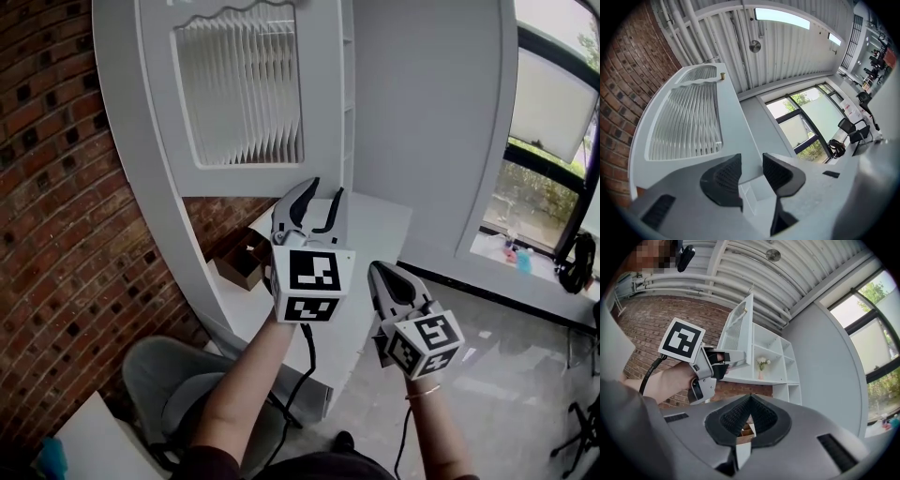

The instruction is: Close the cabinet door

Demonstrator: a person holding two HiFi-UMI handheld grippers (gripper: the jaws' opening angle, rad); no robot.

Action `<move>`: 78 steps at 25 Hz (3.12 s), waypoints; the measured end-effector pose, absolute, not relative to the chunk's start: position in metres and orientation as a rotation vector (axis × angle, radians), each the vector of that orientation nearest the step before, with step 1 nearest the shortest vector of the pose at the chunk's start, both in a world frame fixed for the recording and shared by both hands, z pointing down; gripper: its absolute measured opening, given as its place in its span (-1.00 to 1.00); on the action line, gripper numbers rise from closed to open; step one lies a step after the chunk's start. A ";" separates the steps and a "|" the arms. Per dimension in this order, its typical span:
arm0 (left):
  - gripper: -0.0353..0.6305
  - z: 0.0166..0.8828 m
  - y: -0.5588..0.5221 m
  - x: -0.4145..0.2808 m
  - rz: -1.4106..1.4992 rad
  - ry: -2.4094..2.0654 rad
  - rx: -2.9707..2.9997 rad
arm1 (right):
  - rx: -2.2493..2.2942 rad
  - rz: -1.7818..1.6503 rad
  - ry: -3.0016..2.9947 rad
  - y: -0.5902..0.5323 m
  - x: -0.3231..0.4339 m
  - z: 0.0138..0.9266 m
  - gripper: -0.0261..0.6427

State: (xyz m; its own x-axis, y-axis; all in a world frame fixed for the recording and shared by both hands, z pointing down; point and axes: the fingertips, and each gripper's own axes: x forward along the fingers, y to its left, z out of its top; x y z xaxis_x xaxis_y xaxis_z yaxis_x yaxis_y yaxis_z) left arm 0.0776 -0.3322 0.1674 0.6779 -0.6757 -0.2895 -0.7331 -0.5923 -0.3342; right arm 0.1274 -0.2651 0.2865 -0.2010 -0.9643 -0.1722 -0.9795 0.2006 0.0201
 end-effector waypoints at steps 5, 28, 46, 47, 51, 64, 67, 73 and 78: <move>-0.44 0.166 -0.350 0.087 0.167 1.136 -2.467 | -1.866 0.215 2.378 -0.290 0.134 0.278 -0.92; -0.56 0.158 -0.491 0.072 0.072 1.537 -2.364 | -1.622 0.189 2.566 -0.379 0.150 0.283 -0.92; -0.64 0.163 -0.531 0.055 0.060 1.709 -2.337 | -1.466 0.184 2.627 -0.418 0.141 0.284 -0.92; -0.64 0.163 -0.535 0.054 0.073 1.722 -2.352 | -1.463 0.183 2.627 -0.420 0.141 0.283 -0.92; -0.64 0.166 -0.550 0.048 0.092 1.762 -2.378 | -1.453 0.182 2.635 -0.430 0.140 0.285 -0.92; -0.69 0.162 -0.579 0.035 0.047 1.833 -2.348 | -1.459 0.161 2.646 -0.453 0.143 0.292 -0.92; -0.70 0.162 -0.585 0.033 0.032 1.845 -2.338 | -1.457 0.155 2.646 -0.457 0.141 0.293 -0.92; -0.70 0.161 -0.596 0.027 0.020 1.874 -2.320 | -1.452 0.148 2.653 -0.460 0.139 0.293 -0.92; -0.70 0.161 -0.603 0.023 -0.004 1.898 -2.309 | -1.461 0.140 2.648 -0.458 0.142 0.295 -0.92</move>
